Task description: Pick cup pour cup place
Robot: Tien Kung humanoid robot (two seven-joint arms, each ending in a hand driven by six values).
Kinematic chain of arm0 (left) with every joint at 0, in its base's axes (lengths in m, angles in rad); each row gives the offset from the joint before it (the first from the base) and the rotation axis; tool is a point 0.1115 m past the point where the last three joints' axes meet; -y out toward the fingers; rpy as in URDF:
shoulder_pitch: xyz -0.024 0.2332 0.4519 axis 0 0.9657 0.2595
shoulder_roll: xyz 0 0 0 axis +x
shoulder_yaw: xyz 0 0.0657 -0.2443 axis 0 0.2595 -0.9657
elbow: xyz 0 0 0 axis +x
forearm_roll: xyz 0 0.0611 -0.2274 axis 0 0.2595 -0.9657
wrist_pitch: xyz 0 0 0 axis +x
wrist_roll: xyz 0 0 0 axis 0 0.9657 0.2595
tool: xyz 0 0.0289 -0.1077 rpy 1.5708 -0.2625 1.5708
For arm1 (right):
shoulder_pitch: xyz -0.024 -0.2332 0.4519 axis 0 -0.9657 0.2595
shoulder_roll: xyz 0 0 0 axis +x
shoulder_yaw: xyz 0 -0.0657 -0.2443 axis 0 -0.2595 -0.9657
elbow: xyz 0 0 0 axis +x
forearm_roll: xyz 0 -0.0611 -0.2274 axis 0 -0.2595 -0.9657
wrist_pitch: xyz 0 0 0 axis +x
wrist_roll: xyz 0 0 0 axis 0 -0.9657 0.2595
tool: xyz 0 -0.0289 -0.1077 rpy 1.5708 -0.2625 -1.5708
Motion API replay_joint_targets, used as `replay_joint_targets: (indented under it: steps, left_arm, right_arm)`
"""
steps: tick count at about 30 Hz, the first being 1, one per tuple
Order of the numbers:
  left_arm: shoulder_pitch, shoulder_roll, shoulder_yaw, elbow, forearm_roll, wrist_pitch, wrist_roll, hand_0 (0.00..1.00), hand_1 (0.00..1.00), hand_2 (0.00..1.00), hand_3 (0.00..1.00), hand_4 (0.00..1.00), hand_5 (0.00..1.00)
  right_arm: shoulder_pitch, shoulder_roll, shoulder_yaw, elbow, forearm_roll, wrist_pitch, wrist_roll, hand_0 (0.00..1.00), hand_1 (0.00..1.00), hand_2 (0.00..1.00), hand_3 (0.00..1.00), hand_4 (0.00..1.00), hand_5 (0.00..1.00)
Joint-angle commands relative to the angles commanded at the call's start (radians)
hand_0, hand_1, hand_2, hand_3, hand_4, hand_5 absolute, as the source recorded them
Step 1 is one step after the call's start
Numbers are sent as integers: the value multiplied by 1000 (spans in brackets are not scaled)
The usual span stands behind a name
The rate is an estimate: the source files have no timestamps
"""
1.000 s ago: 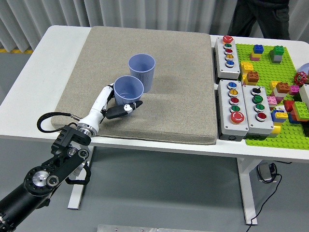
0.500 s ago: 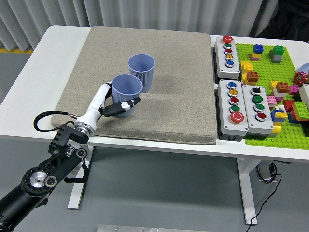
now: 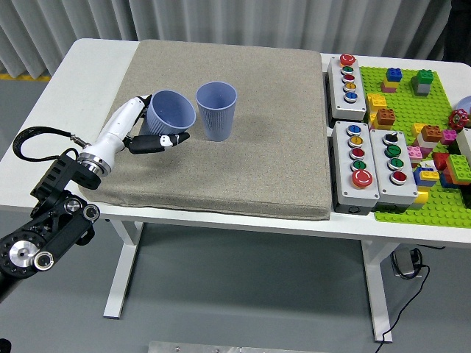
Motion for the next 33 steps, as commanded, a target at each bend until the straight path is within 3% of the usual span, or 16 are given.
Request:
replay_joint_targets:
  steps: [5, 15, 21, 26, 28, 33]
  left_arm:
    - [-44, 2, 27, 11, 4, -18, 12, 548, 441, 463, 470, 881, 281]
    - [-78, -2, 28, 36, -16, -20, 9, 546, 443, 463, 472, 870, 272]
    - [-124, 7, 41, 74, -33, -16, 6, 548, 443, 464, 471, 866, 266]
    - [-135, 9, 47, 83, -36, -14, 6, 548, 446, 466, 471, 863, 265]
    - [-172, 16, 68, 110, -42, -12, 6, 548, 446, 466, 471, 863, 265]
    - [-200, 18, 91, 125, -44, -13, 8, 549, 445, 466, 471, 862, 266]
  right_arm:
    - [-1, -1, -2, 0, 1, 0, 0, 698, 633, 595, 593, 2, 255]
    - [0, -2, -4, 0, 6, -1, 0, 698, 633, 596, 594, 2, 251]
    - [4, -3, -3, 0, 2, 1, 0, 698, 633, 596, 594, 2, 250]
    - [5, -4, -2, 0, 2, 1, 0, 698, 633, 596, 594, 2, 248]
    - [8, -5, -4, 0, 4, 1, -1, 698, 633, 596, 594, 2, 248]
    - [11, -6, -6, 0, 7, 1, -1, 698, 633, 596, 594, 2, 248]
